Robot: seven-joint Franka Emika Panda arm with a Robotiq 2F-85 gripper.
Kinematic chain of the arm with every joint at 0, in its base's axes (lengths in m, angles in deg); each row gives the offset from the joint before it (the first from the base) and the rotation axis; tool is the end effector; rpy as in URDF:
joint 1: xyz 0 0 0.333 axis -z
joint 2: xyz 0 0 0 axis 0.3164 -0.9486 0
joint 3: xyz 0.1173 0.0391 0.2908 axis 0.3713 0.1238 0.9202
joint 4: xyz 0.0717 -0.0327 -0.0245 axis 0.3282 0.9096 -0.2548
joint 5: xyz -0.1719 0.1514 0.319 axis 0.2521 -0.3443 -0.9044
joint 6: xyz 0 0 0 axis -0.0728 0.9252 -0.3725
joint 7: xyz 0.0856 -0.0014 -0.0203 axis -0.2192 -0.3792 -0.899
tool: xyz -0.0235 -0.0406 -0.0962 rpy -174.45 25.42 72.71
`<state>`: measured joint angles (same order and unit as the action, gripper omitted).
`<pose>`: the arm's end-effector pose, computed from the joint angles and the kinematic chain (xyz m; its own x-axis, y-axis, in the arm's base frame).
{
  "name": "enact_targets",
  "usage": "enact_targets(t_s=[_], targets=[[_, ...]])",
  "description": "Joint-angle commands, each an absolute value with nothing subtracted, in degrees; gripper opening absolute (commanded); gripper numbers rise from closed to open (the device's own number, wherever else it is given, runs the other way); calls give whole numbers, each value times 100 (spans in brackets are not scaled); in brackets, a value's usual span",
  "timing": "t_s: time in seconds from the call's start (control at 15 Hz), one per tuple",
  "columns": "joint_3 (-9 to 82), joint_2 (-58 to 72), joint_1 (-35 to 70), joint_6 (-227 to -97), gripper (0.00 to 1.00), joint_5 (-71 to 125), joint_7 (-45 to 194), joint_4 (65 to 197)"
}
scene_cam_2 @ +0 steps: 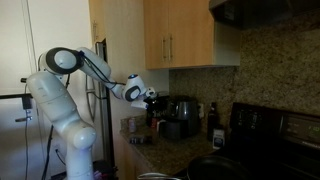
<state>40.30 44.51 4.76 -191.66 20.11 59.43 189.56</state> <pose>0.4321 0.0987 0.4392 0.7661 0.2964 0.5704 0.3301 -0.9428 0.0465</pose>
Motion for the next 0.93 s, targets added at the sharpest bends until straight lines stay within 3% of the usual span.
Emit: enact_targets(t_s=[0.0,0.27,0.33,0.53,0.87], targets=[[4002,3855,485,-19524,100,1852,6009,18719],[4139,3102,800,-20096,100,1928,6531,18325],[4029,3599,626,-19845,100,1941,6365,18643],[4032,3185,686,-20021,100,1941,6483,18404],[3736,2957,90,-20200,100,992,5693,18160]])
